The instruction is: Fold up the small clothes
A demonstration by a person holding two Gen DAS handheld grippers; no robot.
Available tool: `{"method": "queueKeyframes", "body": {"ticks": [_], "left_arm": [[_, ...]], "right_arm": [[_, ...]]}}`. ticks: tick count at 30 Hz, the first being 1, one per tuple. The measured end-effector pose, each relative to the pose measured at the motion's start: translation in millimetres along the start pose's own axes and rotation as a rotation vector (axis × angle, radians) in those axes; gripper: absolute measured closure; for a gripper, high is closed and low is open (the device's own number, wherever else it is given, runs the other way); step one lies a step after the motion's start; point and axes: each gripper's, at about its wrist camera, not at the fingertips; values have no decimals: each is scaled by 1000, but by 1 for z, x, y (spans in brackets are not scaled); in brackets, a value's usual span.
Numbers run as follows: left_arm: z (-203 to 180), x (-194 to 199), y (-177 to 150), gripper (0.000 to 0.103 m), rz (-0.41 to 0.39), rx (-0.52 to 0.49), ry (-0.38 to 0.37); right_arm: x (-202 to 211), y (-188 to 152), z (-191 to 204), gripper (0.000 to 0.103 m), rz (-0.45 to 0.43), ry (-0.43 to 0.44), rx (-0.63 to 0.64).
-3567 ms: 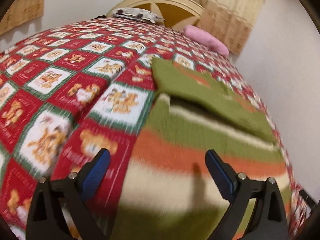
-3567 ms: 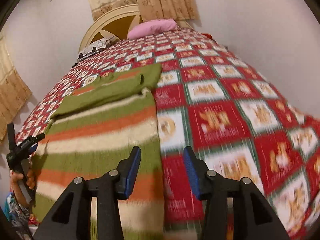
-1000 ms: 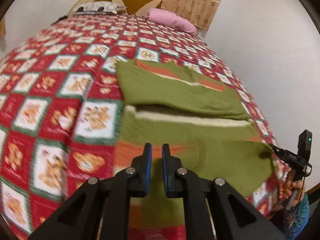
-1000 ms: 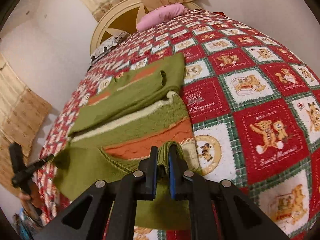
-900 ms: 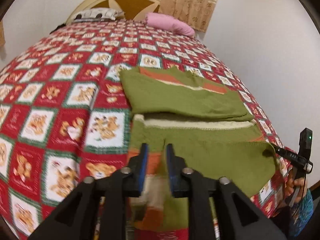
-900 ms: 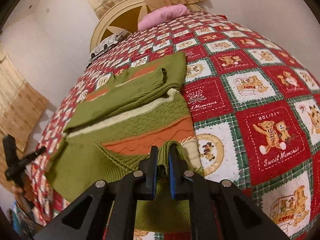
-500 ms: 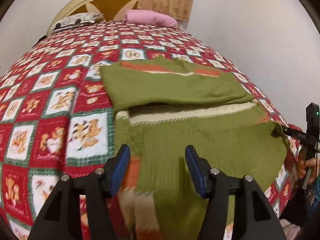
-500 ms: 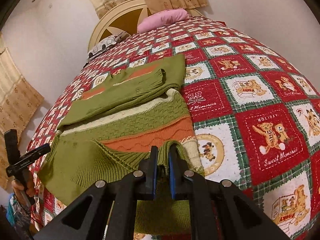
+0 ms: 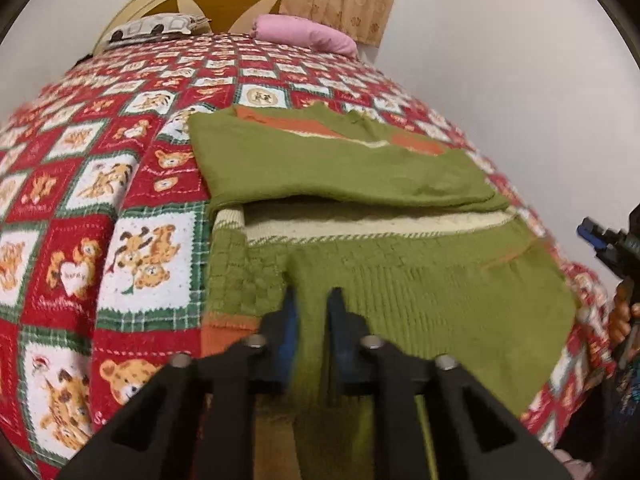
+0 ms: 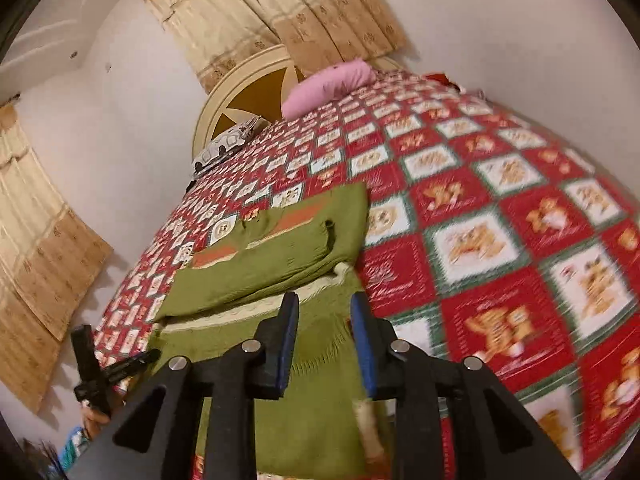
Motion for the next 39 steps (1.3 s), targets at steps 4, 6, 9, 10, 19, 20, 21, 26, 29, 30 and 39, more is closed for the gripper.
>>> {"method": "queueKeyframes", "body": {"ticks": [4,6,9,10,19,20,21,26,29,30,39], "left_arm": [[-1,-2,-1,89,-12,-9,-10],[1,-6,1,89,-10,19,-25],[7,-9,2,74,3,79,-65],[8,-9,3,72,7,92,-78],[8,-8,5,58,24,106,-104],[7,-8,5,50,25,107,-115],[5,-8,6,43,25,106,-121],[-1,-10,6,40,30,68,-103],[-2,-8,4,41,26,45,-94],[-2,-8,4,41,26,42,-91],[-6,-10,1,63,17,25,-16]], "right_arm": [[-8,-13,17,74,69,-30,137],[-18,-25,26,74,99,-55,215],[-39,-41,38,74,136,-94,334],[-49,-47,43,74,157,-115,379],[-67,-65,54,68,191,-216,518],[-64,-63,53,68,189,-213,507],[-61,-62,55,66,182,-208,498],[-43,-57,55,48,104,-188,456],[-49,-59,51,48,134,-195,448],[-51,-61,51,48,139,-198,451],[-59,-76,61,91,172,-201,502]]}}
Point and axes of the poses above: each gripper's, at about its wrist camera, not at the fingertips, and x roughly against the way its jaws point, z to its left, y to its top, and after that the axes turned 4 degrees about -z, right-handed
